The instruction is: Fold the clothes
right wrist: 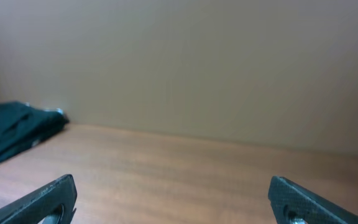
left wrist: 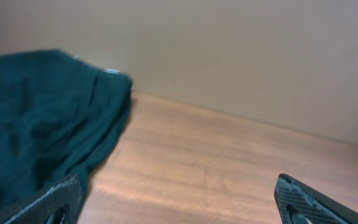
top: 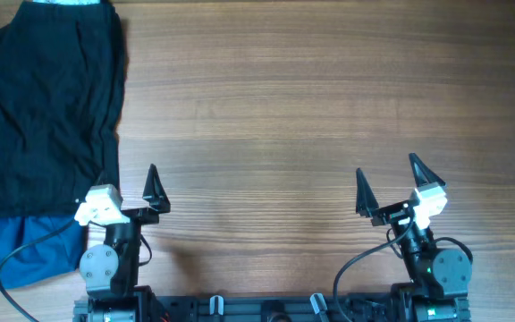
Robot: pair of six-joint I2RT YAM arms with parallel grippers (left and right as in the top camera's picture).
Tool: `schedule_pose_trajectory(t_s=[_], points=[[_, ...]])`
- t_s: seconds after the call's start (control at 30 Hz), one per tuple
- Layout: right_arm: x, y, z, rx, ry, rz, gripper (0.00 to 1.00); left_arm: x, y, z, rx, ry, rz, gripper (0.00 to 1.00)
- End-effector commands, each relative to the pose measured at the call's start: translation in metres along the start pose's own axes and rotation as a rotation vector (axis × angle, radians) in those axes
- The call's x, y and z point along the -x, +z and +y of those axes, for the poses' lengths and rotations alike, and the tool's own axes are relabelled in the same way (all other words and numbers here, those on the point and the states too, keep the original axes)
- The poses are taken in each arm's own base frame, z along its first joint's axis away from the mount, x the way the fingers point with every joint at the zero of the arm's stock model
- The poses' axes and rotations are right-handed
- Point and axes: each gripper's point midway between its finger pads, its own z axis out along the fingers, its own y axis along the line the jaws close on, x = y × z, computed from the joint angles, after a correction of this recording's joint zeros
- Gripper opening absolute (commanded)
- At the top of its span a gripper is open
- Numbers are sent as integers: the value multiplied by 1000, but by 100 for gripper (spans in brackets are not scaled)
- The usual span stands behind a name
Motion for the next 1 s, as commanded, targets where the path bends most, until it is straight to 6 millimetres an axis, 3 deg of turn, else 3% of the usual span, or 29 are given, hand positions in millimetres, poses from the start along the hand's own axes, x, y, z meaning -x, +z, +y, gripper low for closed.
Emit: schedule_pose_trajectory(t_s=[0.0,0.17,0.27,0.33,0.43,0.53,0.63,0.7,0.83,0.9,0.97], points=[[32,0,2,12,-19,-89,100,20,-3,-20,-96,9,-55,100],[75,23,0,22,-68,-51,100,59,-5,-30,-73,77,32,100],[109,71,6,112,-75,8,100,88,15,-36,-46,70,140,100],[133,114,17,232,-57,59,100,102,38,-38,-16,59,268,100],[141,163,22,337,-81,134,100,108,68,-39,21,44,438,100],[125,209,24,430,-20,274,100,110,100,-38,69,25,648,100],[95,241,17,437,43,409,100,114,126,-38,86,16,731,100],[62,259,12,443,72,504,100,103,141,-44,39,-7,755,100],[3,273,8,453,107,630,100,109,172,-47,5,0,673,99],[-6,278,6,450,119,635,100,106,200,-27,87,25,651,100],[-6,278,6,439,149,642,100,88,236,-8,163,44,687,100]])
